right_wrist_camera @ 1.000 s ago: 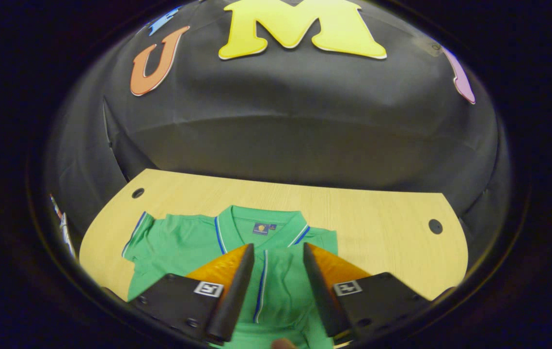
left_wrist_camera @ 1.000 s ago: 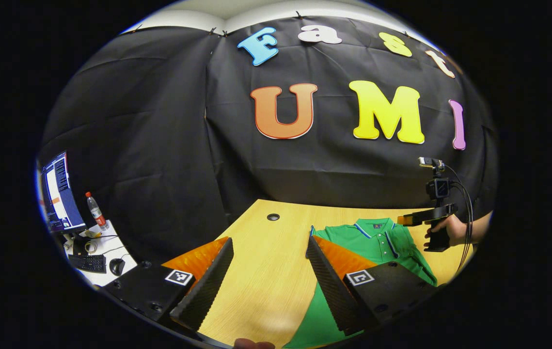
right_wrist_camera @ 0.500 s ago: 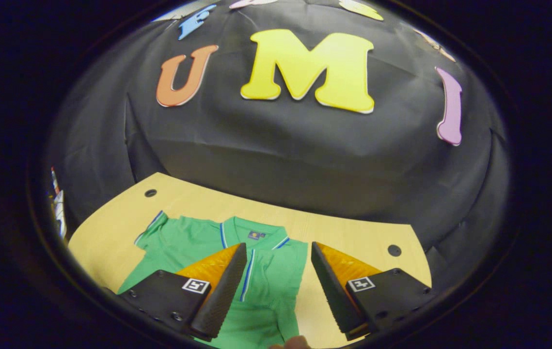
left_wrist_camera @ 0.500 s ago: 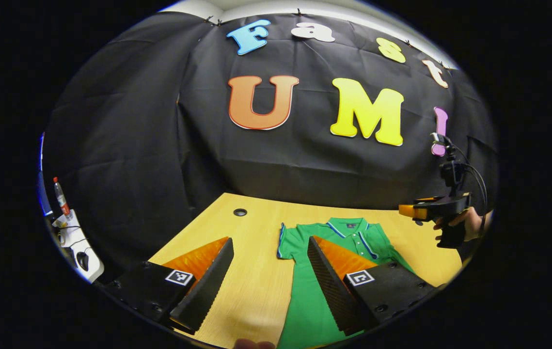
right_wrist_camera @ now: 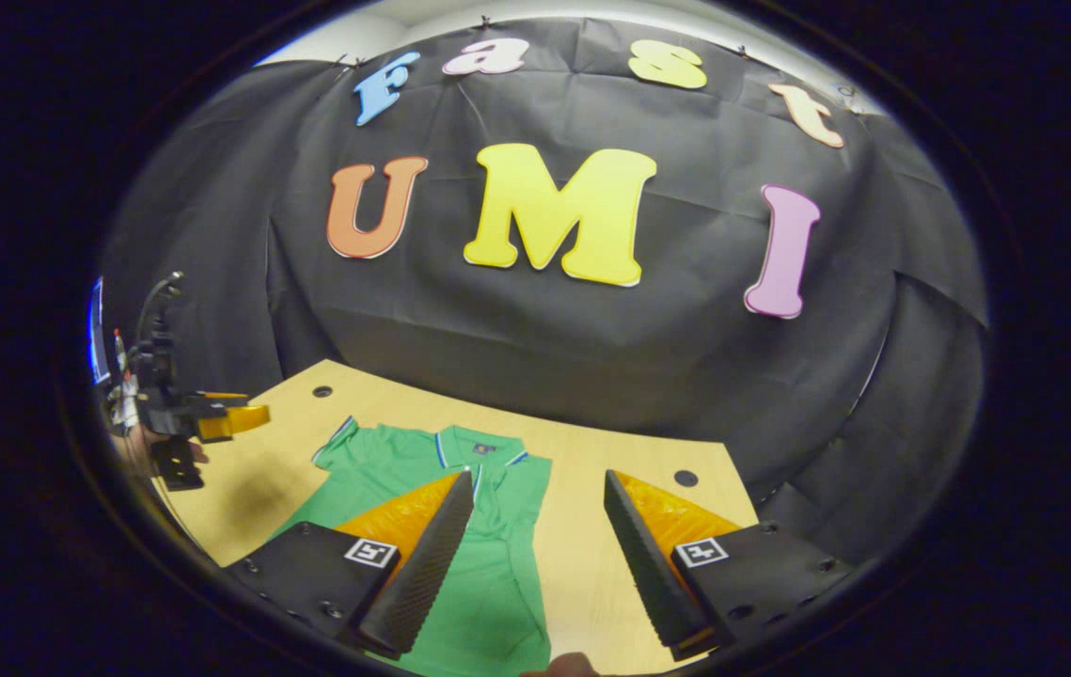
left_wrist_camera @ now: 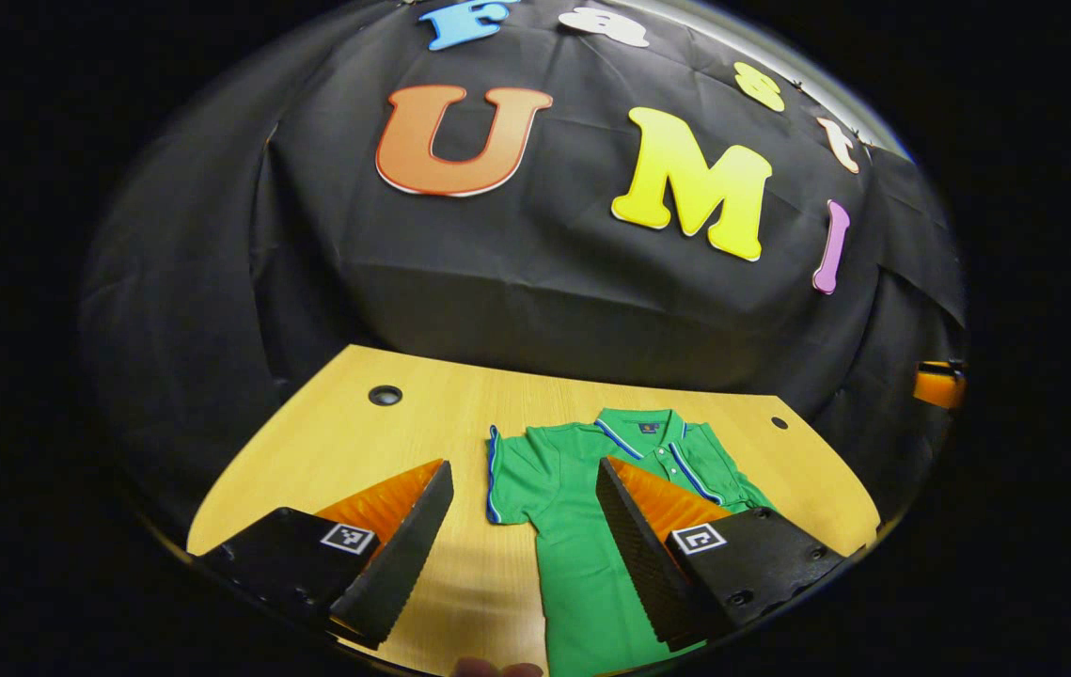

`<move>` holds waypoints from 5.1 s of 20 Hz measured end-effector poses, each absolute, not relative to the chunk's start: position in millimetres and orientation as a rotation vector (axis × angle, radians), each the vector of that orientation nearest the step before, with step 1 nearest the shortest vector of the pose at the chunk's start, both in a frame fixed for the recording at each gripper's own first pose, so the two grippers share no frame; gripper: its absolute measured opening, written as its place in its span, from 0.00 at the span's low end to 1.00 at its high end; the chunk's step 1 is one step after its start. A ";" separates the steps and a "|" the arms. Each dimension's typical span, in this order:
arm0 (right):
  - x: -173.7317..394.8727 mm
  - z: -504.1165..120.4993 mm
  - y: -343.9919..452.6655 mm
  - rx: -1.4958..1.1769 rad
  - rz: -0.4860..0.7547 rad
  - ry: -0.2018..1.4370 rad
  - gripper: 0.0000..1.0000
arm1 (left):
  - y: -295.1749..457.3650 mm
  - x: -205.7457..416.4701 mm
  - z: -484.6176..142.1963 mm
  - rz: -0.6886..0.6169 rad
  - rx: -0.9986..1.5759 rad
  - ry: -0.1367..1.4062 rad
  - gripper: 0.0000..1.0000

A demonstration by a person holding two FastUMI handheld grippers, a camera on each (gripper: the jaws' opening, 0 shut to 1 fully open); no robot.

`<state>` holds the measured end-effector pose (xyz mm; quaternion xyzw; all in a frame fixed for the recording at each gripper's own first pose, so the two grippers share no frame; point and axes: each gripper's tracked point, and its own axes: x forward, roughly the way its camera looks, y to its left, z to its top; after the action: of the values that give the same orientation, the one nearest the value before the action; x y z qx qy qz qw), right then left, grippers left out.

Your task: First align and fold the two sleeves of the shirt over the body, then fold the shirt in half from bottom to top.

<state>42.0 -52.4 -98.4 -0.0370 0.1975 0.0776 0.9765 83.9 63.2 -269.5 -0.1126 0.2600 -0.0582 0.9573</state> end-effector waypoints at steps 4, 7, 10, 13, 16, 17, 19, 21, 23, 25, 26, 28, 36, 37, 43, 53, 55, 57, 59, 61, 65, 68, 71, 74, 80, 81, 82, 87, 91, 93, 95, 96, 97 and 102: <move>16.3 -90.6 -86.7 -0.083 0.089 0.411 0.91 | 65.9 126.2 -317.2 -0.131 -0.346 0.596 0.99; 7.4 -100.6 -109.8 -0.067 0.035 0.457 0.90 | 65.7 149.5 -358.1 -0.168 -0.323 0.668 0.99; 0.0 -115.3 -121.6 -0.082 0.009 0.492 0.91 | 58.4 169.5 -386.2 -0.202 -0.244 0.700 0.99; -6.4 -130.8 -122.3 -0.059 0.003 0.533 0.91 | 51.6 183.1 -397.3 -0.214 -0.278 0.711 0.98; -9.5 -141.5 -127.4 -0.021 -0.018 0.553 0.92 | 48.9 187.2 -406.6 -0.217 -0.294 0.730 0.90; -11.3 -145.0 -131.2 -0.001 -0.029 0.562 0.92 | 44.4 186.8 -410.3 -0.230 -0.289 0.742 0.83; -12.6 -147.3 -139.0 0.019 -0.057 0.563 0.92 | 41.8 189.1 -419.8 -0.227 -0.250 0.766 0.69; -16.2 -151.2 -145.5 0.002 -0.068 0.565 0.91 | 44.2 189.0 -429.3 -0.194 -0.218 0.795 0.52; -21.0 -158.3 -151.1 0.014 -0.084 0.575 0.92 | 55.3 190.5 -434.3 -0.154 -0.163 0.804 0.33; -24.6 -163.5 -154.2 0.031 -0.092 0.584 0.91 | 57.1 191.8 -434.6 -0.150 -0.144 0.811 0.10; -24.1 -164.3 -155.2 0.033 -0.092 0.584 0.92 | 57.2 191.3 -435.0 -0.145 -0.146 0.814 0.07; -25.1 -166.1 -154.6 0.035 -0.089 0.581 0.91 | 57.6 191.8 -433.1 -0.130 -0.156 0.822 0.04; -22.6 -159.9 -152.2 0.058 -0.068 0.530 0.92 | 45.3 202.9 -355.4 -0.109 -0.140 0.707 0.03; -23.4 -158.2 -153.5 0.057 -0.068 0.524 0.91 | 39.4 201.8 -350.7 -0.113 -0.135 0.710 0.03; -32.0 -141.3 -163.8 0.072 -0.080 0.466 0.92 | -30.7 206.8 -313.4 -0.184 -0.096 0.688 0.04; -47.4 -157.8 -180.9 0.046 -0.114 0.487 0.90 | -137.2 185.7 -337.4 -0.307 -0.077 0.765 0.05; -42.7 -160.5 -175.1 0.041 -0.095 0.495 0.90 | -150.1 177.2 -336.2 -0.334 -0.083 0.760 0.13; -35.1 -164.4 -163.4 0.022 -0.068 0.505 0.90 | -143.6 167.4 -322.7 -0.299 -0.050 0.713 1.00; -26.1 -164.3 -153.4 0.002 -0.038 0.500 0.94 | -127.7 148.8 -305.0 -0.274 -0.046 0.687 1.00; -13.5 -161.7 -137.6 0.001 0.004 0.490 0.92 | -106.2 123.4 -281.1 -0.240 -0.059 0.655 1.00; -2.3 -160.9 -117.9 -0.014 0.077 0.486 0.92 | -81.3 79.4 -257.3 -0.215 -0.093 0.636 1.00; -2.1 -166.5 -105.6 -0.021 0.143 0.505 0.92 | -64.2 37.8 -250.0 -0.236 -0.079 0.648 1.00; -13.5 -188.7 -100.7 -0.043 0.207 0.569 0.92 | -38.4 -13.2 -253.2 -0.234 -0.012 0.684 1.00; -32.4 -217.9 -96.1 -0.088 0.283 0.651 0.94 | -27.8 -63.1 -266.9 -0.244 -0.009 0.743 1.00; -92.6 -294.0 -104.9 -0.158 0.354 0.868 0.92 | -12.3 -180.7 -323.3 -0.316 0.004 0.971 1.00; -103.3 -308.4 -109.2 -0.174 0.358 0.907 0.92 | -9.1 -194.1 -331.6 -0.315 0.003 1.003 1.00; -114.5 -321.1 -113.2 -0.179 0.360 0.946 0.92 | -9.2 -208.4 -340.5 -0.328 -0.005 1.039 1.00; -152.6 -355.7 -116.5 -0.187 0.363 1.059 0.95 | -16.5 -245.5 -367.6 -0.336 -0.038 1.138 1.00; -154.6 -375.9 -102.9 -0.208 0.390 1.099 0.94 | -21.7 -249.7 -378.9 -0.356 -0.028 1.158 1.00; -153.1 -383.6 -95.4 -0.215 0.404 1.102 0.95 | -22.2 -251.6 -386.5 -0.353 -0.026 1.175 1.00; -152.6 -389.2 -92.6 -0.221 0.412 1.108 0.92 | -22.2 -251.1 -390.5 -0.351 -0.015 1.182 1.00; -154.5 -394.7 -92.1 -0.217 0.412 1.125 0.94 | -21.5 -252.9 -394.1 -0.348 -0.009 1.196 1.00; -153.7 -396.8 -94.7 -0.221 0.410 1.126 0.94 | -20.2 -253.1 -396.8 -0.344 -0.004 1.203 1.00; -153.8 -400.4 -96.6 -0.222 0.413 1.117 0.92 | -18.5 -251.3 -402.2 -0.317 0.116 1.187 1.00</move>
<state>-153.8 -96.6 -400.4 -0.1044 0.5252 0.1942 0.8220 -251.3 -18.5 -402.2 0.0544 0.5566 -0.1485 0.8156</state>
